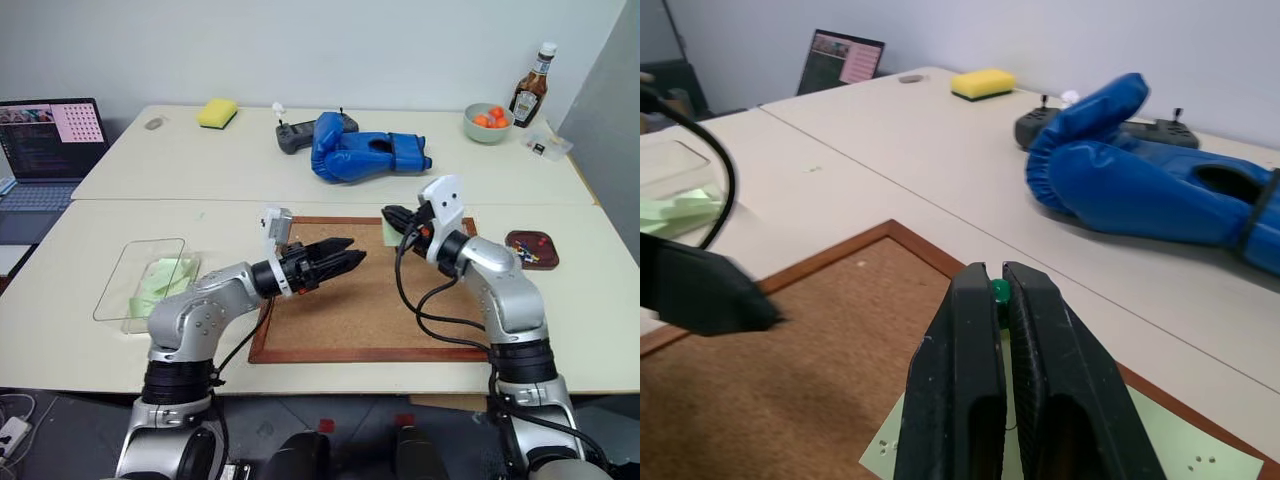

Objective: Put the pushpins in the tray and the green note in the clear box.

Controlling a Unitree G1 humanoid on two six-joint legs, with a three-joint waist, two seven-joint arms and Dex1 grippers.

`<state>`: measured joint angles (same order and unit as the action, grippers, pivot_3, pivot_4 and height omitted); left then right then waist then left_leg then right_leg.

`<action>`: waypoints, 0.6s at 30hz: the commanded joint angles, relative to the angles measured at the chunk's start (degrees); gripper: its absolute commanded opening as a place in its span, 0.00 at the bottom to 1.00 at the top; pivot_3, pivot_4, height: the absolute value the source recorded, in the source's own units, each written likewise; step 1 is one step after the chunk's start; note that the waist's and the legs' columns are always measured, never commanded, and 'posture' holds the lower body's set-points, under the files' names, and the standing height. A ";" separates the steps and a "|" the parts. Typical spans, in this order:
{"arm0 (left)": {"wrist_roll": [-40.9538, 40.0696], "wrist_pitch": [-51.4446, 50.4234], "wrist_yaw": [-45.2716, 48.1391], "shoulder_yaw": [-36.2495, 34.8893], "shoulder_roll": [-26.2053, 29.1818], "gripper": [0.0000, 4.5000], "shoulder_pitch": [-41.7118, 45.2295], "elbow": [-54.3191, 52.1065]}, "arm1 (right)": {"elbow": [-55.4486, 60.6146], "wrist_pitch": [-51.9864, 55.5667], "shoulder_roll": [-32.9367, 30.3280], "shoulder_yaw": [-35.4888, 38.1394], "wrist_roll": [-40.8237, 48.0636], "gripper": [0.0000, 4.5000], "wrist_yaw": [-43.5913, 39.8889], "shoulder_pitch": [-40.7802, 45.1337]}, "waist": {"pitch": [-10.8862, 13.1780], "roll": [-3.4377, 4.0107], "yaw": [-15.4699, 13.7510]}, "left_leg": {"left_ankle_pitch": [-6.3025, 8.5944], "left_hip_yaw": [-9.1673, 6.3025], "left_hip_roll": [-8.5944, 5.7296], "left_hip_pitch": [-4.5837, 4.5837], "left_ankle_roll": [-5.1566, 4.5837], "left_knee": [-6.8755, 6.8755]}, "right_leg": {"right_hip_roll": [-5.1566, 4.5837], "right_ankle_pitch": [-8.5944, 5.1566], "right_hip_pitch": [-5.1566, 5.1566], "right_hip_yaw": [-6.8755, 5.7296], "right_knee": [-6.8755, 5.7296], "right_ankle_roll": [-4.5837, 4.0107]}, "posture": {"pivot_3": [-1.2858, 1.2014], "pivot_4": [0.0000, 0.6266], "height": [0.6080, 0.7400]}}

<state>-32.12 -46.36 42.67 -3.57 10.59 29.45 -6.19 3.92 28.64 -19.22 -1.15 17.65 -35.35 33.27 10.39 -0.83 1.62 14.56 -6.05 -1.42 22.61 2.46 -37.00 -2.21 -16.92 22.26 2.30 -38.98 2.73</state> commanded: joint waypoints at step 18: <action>-1.92 4.16 -4.26 0.81 -4.67 0.58 5.00 5.77 | 10.95 5.56 3.56 -2.67 2.66 0.00 3.01 0.27 | 0.00 0.00 0.17 | 0.00 -0.01 0.01 0.00 -0.02 0.00 | 0.04 0.00 0.00 -0.02 -0.01 0.00 | 0.52 0.24 1.00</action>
<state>-32.10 -42.48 38.01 -2.32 6.15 33.22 0.97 12.99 34.39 -16.05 -3.59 19.29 -32.41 32.59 10.39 -0.83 1.79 14.56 -6.07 -1.41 22.61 2.45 -37.00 -2.17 -16.92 22.26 2.27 -38.99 2.74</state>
